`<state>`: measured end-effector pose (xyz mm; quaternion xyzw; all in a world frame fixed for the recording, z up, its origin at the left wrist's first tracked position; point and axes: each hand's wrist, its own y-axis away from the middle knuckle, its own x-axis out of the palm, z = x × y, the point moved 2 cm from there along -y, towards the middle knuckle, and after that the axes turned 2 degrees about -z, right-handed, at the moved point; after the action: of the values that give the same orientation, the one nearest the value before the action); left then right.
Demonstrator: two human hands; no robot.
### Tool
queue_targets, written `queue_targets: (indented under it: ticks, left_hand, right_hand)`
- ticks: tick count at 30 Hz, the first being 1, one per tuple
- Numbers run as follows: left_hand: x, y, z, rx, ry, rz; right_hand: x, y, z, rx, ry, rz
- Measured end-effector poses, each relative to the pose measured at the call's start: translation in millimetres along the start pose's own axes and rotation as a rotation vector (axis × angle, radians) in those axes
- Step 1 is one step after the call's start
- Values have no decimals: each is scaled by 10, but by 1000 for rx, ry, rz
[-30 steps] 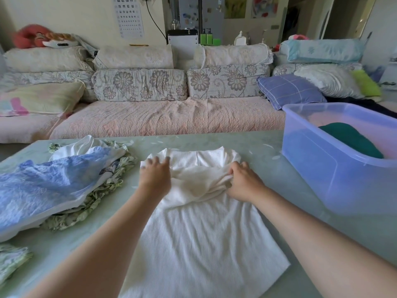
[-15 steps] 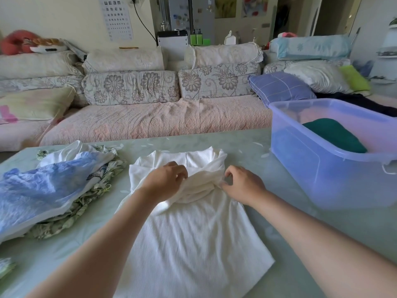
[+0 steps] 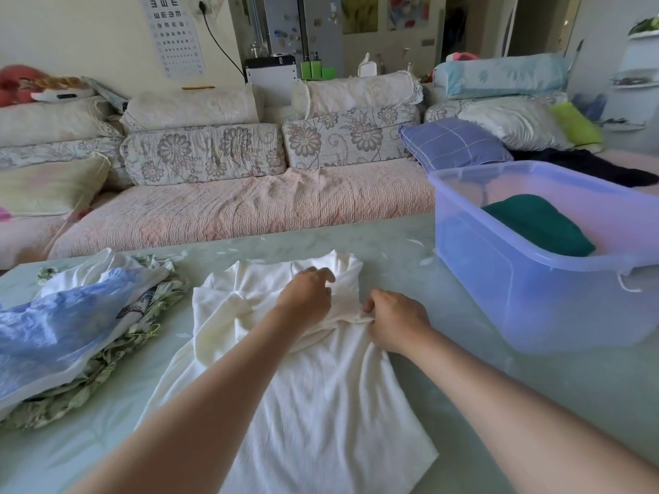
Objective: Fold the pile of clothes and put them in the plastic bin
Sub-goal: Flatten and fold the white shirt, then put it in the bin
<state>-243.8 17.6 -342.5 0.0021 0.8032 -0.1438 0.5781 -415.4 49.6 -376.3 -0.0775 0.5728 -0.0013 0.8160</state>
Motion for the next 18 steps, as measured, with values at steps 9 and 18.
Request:
queue_targets:
  ticks: [9,18]
  left_hand:
    - [411,-832,-333,15,-161,143]
    - [234,-1480,-70,-417,287,-82]
  right_hand:
    - [67,-88,28,-136,-165,-112]
    - [117,-222,-270,-25,-269,-158]
